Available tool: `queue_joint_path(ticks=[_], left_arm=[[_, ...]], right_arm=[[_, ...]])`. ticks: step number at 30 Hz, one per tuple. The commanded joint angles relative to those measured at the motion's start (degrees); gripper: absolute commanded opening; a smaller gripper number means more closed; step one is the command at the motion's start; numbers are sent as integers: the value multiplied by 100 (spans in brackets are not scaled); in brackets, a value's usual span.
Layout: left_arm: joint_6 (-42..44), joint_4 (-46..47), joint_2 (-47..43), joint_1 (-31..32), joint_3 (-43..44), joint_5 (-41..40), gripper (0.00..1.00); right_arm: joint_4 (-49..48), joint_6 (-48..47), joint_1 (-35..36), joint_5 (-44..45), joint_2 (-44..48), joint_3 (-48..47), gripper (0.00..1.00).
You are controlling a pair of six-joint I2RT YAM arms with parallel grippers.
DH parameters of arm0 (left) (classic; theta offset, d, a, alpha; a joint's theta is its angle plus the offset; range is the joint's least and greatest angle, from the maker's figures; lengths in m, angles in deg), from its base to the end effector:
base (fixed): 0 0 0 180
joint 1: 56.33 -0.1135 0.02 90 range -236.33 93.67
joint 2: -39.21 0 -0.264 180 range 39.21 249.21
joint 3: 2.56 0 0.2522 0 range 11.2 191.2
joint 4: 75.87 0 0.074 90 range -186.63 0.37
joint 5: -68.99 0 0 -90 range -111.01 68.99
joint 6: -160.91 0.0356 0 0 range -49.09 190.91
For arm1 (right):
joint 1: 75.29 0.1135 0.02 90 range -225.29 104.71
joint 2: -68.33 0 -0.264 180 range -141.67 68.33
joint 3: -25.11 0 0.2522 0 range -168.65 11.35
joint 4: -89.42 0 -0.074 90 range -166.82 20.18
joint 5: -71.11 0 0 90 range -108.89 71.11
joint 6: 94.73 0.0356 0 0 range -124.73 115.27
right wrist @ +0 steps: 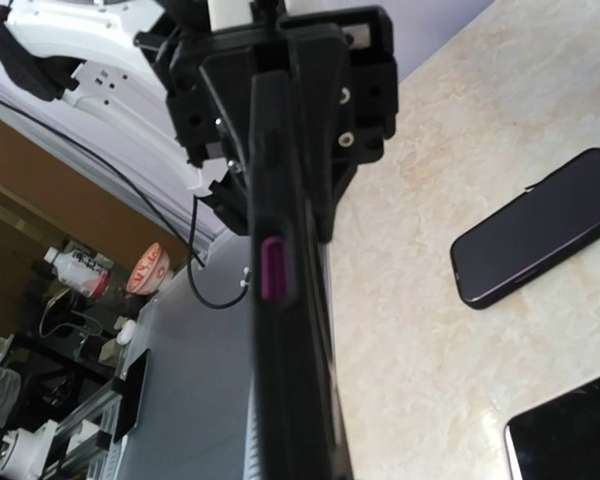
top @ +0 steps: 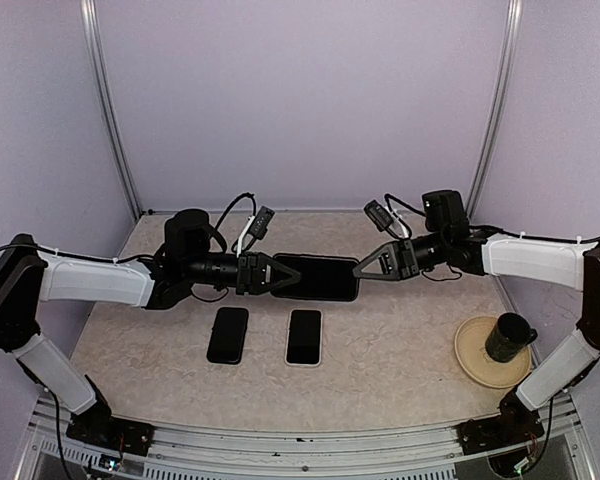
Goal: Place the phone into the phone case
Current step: Press the phone case onto the phone.
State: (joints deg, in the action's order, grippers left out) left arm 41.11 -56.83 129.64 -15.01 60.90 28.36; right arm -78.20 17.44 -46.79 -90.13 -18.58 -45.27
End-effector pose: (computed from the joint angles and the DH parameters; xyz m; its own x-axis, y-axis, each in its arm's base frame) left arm 0.2398 -0.2468 0.2497 -0.5841 0.0826 -0.8074 0.8115 0.0390 -0.5831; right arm 0.2672 0.1834 0.2641 -0.7262 -0.2562 -0.6379 -0.6564 -0.0175 0.7542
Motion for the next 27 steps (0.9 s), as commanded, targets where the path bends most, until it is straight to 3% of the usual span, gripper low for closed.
queue_joint_path(ticks=[1, 6, 9, 27], left_arm=[[-122, 623, -6, 69, -166, -593, 0], [-493, 1084, -59, 63, -432, -771, 0], [-719, 1398, -84, 77, -640, -842, 0], [-1436, 2419, -374, 261, -1190, -1314, 0]], right_arm=[[-297, 490, 130, -167, 99, 10, 8], [-609, 713, 159, -102, 260, 282, 31], [-773, 816, 242, -8, 351, 441, 37], [-2135, 1862, 737, 1145, 623, 1492, 43]])
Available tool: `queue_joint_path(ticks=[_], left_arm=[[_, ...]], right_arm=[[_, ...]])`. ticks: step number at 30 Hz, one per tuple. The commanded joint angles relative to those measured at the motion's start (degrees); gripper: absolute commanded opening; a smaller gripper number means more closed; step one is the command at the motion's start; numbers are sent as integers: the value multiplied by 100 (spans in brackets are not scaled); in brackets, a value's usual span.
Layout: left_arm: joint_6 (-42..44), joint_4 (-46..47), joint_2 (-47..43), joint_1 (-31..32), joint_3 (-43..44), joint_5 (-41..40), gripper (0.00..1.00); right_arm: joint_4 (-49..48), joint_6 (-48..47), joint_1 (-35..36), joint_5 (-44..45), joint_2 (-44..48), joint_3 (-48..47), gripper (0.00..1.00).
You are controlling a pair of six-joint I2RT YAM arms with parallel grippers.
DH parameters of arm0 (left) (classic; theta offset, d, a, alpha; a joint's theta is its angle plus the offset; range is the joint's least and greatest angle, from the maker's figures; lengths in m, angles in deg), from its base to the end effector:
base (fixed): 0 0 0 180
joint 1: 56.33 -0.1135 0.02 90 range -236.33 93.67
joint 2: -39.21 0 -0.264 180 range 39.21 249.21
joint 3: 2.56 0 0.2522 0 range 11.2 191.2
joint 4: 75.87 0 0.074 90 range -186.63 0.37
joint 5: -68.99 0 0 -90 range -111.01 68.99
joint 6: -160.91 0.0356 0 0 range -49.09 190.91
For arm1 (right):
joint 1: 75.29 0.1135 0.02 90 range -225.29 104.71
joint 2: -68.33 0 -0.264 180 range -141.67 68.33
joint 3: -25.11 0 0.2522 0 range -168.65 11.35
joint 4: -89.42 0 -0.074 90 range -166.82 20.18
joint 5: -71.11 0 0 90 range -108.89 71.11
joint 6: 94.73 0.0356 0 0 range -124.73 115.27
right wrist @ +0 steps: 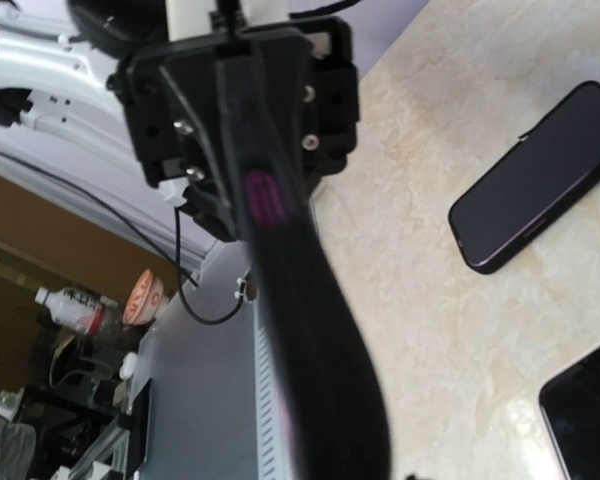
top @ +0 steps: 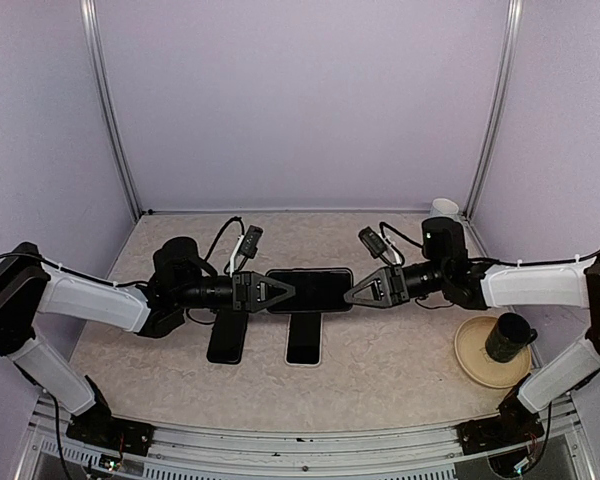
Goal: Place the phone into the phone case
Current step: Press the phone case onto the phone.
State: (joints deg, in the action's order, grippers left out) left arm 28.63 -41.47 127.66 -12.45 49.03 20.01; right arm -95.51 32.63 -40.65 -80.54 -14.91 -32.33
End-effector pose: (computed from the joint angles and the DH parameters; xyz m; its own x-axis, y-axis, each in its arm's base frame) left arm 0.2112 -0.2355 0.2218 -0.6927 -0.0381 -0.7202 0.7158 0.0861 -0.6930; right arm 0.2298 0.1968 0.2335 -0.8073 -0.2075 -0.5524 -0.5744 0.0619 0.8162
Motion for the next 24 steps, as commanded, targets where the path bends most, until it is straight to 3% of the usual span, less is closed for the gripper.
queue_joint_path(ticks=[1, 18, 24], left_arm=[[-190, 902, -178, 19, -3, -492, 0], [-230, 1137, -121, 181, -24, -588, 0], [-244, 1203, -143, 233, -111, -628, 0]], right_arm=[[-530, 408, 123, 196, 270, 263, 42], [-1259, 1174, 129, 522, 721, 598, 38], [-1391, 1311, 131, 713, 689, 613, 32]])
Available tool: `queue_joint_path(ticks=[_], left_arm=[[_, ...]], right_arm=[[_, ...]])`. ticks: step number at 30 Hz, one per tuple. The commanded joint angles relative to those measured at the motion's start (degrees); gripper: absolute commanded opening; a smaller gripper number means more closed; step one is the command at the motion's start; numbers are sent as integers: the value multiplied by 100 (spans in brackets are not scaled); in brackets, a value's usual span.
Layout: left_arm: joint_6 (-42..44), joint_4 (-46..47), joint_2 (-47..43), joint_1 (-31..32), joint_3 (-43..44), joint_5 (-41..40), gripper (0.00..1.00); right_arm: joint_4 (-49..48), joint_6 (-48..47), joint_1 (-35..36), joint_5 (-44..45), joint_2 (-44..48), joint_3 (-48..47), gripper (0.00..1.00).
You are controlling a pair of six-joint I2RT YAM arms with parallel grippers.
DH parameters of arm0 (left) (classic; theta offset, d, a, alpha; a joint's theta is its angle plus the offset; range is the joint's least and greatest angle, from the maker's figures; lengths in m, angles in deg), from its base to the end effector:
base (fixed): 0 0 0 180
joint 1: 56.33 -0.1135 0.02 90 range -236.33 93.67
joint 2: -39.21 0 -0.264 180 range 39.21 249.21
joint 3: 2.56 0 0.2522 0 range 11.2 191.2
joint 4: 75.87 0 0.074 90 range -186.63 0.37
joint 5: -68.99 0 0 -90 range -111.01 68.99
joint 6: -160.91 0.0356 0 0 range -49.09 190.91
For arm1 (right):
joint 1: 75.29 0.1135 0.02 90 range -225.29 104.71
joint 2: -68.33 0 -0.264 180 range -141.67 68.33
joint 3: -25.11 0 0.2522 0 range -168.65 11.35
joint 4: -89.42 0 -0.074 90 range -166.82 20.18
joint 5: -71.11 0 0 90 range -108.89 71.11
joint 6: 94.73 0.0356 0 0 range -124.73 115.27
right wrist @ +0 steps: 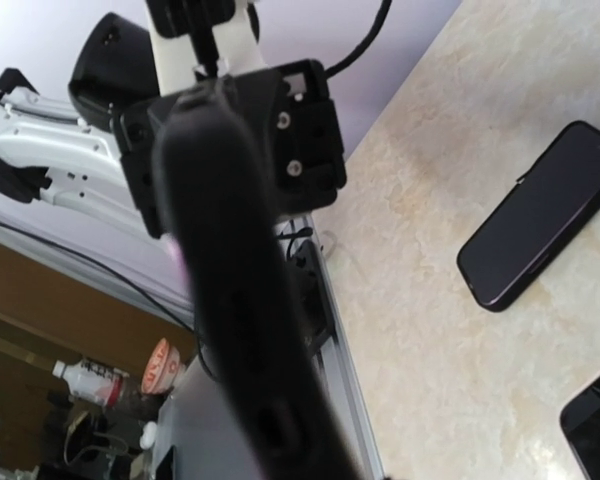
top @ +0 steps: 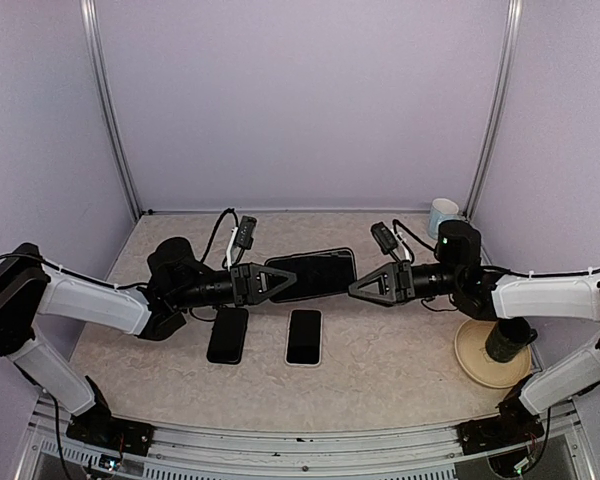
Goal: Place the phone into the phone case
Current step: Press the phone case onto the phone.
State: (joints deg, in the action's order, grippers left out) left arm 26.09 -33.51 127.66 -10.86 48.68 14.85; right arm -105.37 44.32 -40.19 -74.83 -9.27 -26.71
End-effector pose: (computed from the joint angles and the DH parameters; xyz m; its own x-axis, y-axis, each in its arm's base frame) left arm 0.2068 -0.2400 0.2341 -0.6510 -0.1528 -0.7435 0.7444 0.0630 -0.6647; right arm 0.2143 0.1866 0.2437 -0.8480 -0.0790 -0.5241 -0.5293 0.0766 0.8449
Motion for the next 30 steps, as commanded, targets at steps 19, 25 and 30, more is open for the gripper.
queue_joint_path(ticks=[19, 25, 30], left_arm=[[35, 348, -249, 109, -168, -151, 0], [51, 204, -287, 111, -188, -255, 0], [75, 154, -309, 109, -188, -219, 0]], right_arm=[[-404, 332, 89, 564, -158, -135, 0], [-235, 254, 135, 777, -137, -153, 0], [49, 20, 156, 765, -94, -259, 2]])
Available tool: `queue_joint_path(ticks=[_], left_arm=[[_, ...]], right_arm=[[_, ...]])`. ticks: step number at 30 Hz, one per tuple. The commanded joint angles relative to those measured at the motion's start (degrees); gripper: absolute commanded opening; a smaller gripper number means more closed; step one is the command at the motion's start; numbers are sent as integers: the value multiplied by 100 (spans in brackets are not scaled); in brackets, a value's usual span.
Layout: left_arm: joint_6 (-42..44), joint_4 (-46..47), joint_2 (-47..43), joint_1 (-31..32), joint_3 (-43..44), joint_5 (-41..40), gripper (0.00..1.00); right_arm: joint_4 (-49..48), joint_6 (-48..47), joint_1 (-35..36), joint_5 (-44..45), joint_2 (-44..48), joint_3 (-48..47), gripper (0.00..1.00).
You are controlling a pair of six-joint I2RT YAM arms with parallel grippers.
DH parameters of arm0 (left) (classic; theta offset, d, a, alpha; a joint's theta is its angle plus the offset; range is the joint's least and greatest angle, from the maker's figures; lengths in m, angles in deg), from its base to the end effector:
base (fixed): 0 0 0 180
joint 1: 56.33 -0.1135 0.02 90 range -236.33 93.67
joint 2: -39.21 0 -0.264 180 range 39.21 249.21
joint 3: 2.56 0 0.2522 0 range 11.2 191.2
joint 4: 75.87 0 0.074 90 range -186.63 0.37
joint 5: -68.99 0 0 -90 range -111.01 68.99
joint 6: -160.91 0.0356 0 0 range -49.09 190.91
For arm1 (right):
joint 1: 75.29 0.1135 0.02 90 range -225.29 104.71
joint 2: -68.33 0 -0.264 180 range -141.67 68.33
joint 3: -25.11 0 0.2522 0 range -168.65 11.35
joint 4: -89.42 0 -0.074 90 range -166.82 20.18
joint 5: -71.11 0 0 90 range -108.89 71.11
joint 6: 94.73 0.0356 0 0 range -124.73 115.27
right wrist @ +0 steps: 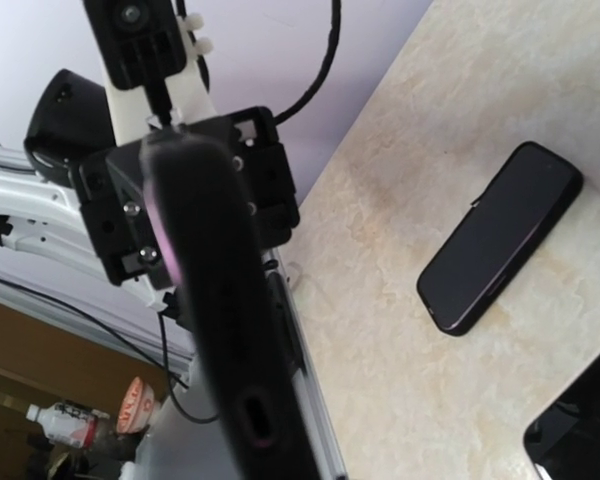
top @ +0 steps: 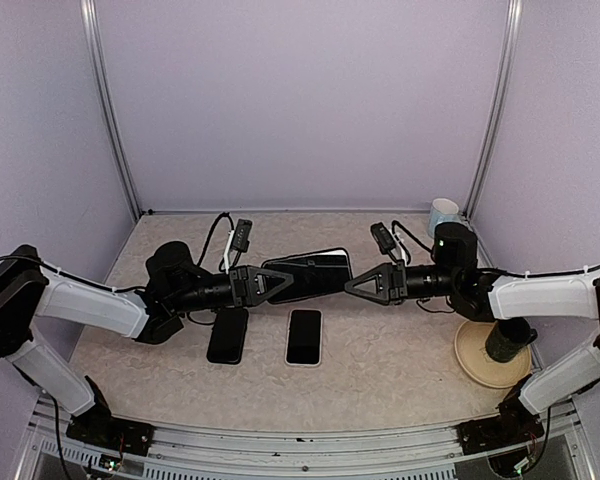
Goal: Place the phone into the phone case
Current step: Press the phone case onto the phone.
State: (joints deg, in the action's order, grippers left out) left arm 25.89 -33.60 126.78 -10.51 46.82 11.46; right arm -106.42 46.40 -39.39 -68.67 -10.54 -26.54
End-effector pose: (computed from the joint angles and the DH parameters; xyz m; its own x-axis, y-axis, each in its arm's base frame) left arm 0.2029 -0.2362 0.2287 -0.6569 -0.1803 -0.7321 0.7266 0.1081 -0.6786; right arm 0.2177 0.1911 0.2380 -0.8672 -0.0071 -0.4979 -0.4937 0.1429 0.8578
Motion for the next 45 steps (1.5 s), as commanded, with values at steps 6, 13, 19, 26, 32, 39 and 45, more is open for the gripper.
queue_joint_path(ticks=[6, 13, 19, 26, 32, 39, 45], left_arm=[[98, 148, -357, 82, -52, 233, 0], [91, 147, -419, 150, -55, 414, 0], [130, 78, -351, 222, -20, 480, 0], [211, -154, -304, 233, 34, 337, 0], [267, -360, -122, 284, 230, 297, 0], [332, -659, -64, 296, 272, 165, 12], [361, -751, -90, 296, 240, 141, 0]], right_arm=[[924, -805, 75, 200, 256, -447, 36], [997, -891, 75, 59, 193, -543, 42], [648, -704, 79, -291, -12, -533, 41], [442, -667, 172, -616, -124, -576, 24], [521, -819, 424, -738, -384, -744, 4], [981, -1274, 488, -309, -220, -782, 0], [1656, -1796, 488, 172, -66, -847, 0]])
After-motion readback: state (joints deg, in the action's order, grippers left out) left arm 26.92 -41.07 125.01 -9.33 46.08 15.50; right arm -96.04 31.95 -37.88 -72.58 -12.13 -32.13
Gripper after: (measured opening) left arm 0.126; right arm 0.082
